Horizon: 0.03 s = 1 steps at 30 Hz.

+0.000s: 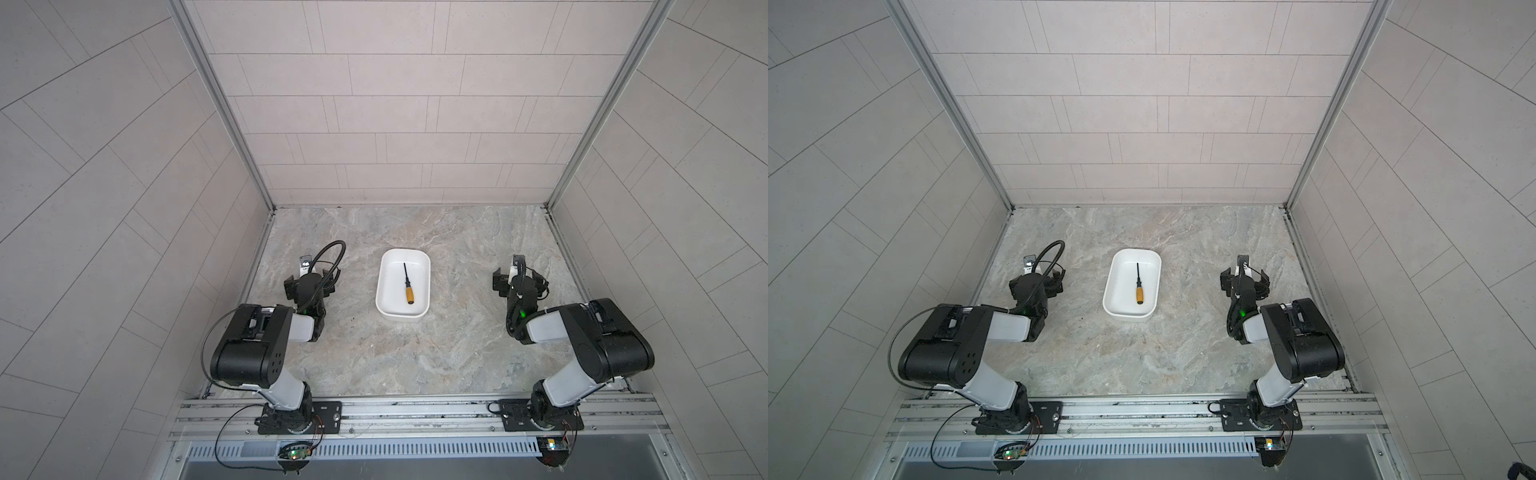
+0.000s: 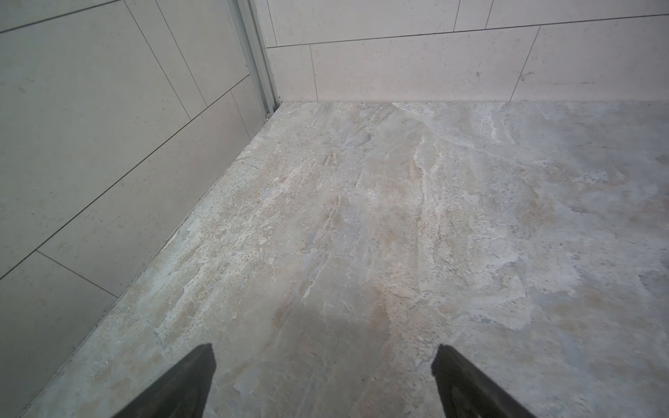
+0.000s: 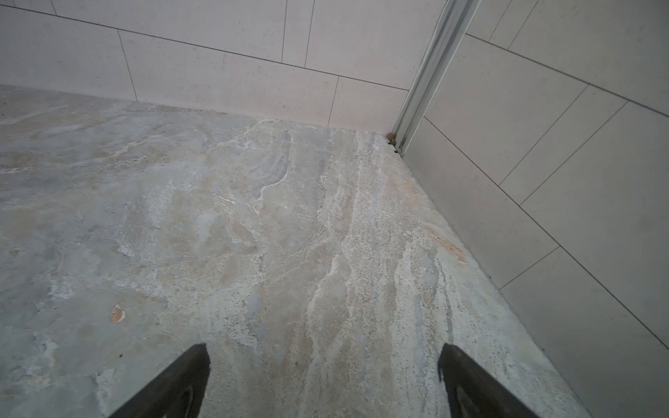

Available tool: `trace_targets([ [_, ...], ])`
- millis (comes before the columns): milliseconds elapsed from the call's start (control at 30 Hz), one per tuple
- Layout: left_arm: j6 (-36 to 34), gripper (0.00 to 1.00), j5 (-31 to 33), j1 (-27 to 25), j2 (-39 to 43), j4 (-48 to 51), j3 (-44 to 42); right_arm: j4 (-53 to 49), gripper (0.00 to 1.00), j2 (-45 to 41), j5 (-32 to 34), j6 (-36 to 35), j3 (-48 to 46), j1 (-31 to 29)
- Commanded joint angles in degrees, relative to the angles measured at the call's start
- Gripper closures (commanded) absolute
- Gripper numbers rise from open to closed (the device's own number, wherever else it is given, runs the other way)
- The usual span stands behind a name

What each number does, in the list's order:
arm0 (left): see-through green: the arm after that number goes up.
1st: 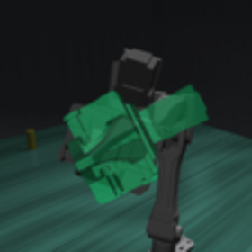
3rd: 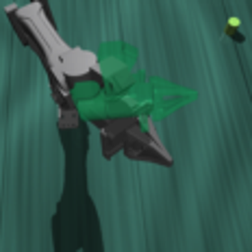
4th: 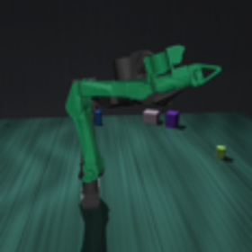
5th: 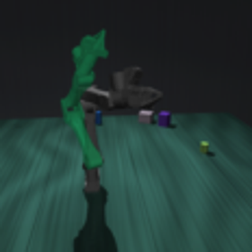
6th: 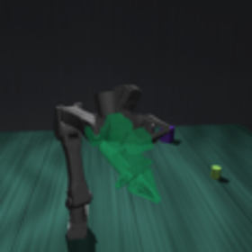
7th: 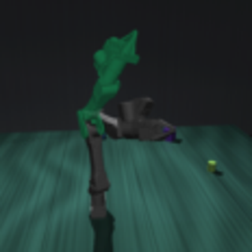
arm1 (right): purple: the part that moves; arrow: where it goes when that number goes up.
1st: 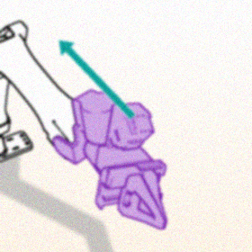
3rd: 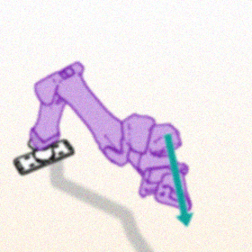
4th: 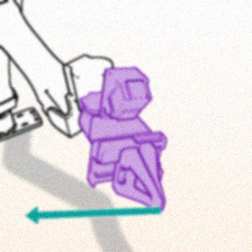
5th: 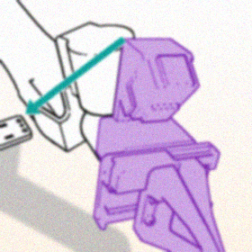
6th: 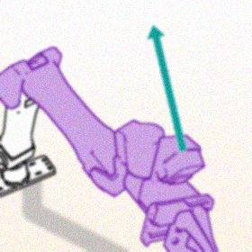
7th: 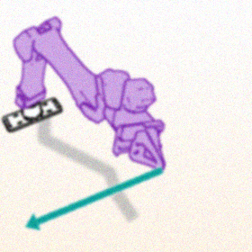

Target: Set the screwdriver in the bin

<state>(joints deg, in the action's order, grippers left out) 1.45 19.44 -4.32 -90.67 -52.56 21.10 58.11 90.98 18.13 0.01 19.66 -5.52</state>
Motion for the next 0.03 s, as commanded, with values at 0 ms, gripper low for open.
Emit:
trace_targets([
  [0, -0.5, 0.0, -0.3, -0.2, -0.4, -2.5, 0.7, -1.2, 0.01, -0.4, -4.0, -0.4, 0.6, 0.4],
])
